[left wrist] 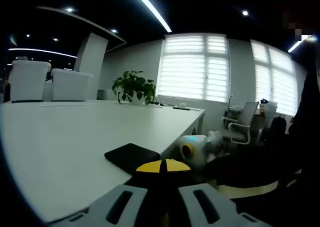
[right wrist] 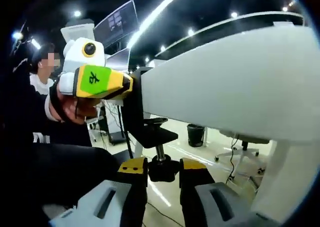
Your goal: Clamp the fixed fixture on the desktop, loosen the retaining clip, secure it to the edge of the desk, and tighten the retaining clip.
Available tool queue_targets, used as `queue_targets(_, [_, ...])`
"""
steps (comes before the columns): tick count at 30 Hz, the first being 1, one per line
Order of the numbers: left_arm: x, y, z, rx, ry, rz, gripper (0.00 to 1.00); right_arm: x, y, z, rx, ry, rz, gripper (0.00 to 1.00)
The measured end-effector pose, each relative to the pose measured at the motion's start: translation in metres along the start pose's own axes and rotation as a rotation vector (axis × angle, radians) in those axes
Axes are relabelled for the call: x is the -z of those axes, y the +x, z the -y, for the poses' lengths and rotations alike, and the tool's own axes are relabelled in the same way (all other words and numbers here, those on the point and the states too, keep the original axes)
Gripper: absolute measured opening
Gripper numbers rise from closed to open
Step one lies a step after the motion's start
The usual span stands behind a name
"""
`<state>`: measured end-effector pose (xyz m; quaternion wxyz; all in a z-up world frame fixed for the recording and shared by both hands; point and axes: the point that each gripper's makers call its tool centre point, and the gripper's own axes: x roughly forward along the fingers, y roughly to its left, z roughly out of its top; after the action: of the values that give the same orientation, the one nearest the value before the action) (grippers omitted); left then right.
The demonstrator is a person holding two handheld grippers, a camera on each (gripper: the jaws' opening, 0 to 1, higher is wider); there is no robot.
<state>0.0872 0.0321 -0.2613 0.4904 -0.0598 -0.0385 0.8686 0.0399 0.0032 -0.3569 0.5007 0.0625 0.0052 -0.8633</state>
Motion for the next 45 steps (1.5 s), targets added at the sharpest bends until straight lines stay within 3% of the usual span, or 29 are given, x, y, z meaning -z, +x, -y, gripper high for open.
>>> queue_targets(3, [0.000,0.000,0.000,0.000,0.000,0.000,0.01,0.000,0.001,-0.001,0.025,0.007,0.003,0.23])
queue_targets(8, [0.000,0.000,0.000,0.000,0.005,0.002,0.01,-0.002,-0.012,0.003,0.193,-0.073,0.003,0.32])
queue_targets(11, [0.000,0.001,0.000,0.000,0.006,0.009,0.01,0.001,-0.027,0.008,0.378,-0.001,0.005,0.42])
queue_targets(16, [-0.001,0.001,-0.001,0.000,0.001,0.016,0.01,0.010,-0.034,-0.012,0.593,-0.017,-0.023,0.43])
queue_targets(22, [-0.001,0.001,-0.001,-0.001,0.010,0.021,0.01,0.007,-0.020,-0.017,0.790,0.039,-0.008,0.44])
queue_targets(25, [-0.001,0.001,-0.001,-0.001,0.000,0.029,0.01,0.004,-0.025,-0.018,0.906,0.066,-0.011,0.44])
queue_targets(27, [-0.002,0.001,-0.001,0.000,-0.003,0.033,0.01,0.001,-0.024,-0.016,0.930,0.023,-0.011,0.44])
queue_targets(34, [-0.002,0.001,-0.001,0.002,-0.007,0.038,0.01,-0.003,-0.019,-0.015,0.933,-0.007,-0.011,0.44])
queue_targets(38, [-0.002,0.000,-0.001,0.000,-0.008,0.043,0.01,-0.001,-0.013,-0.012,0.931,0.015,-0.007,0.40])
queue_targets(41, [-0.002,0.000,0.000,0.000,-0.007,0.043,0.01,0.001,-0.006,-0.005,0.932,-0.012,-0.031,0.33])
queue_targets(45, [-0.002,0.000,0.000,-0.002,-0.005,0.040,0.01,0.000,-0.013,0.000,0.953,-0.037,-0.036,0.24])
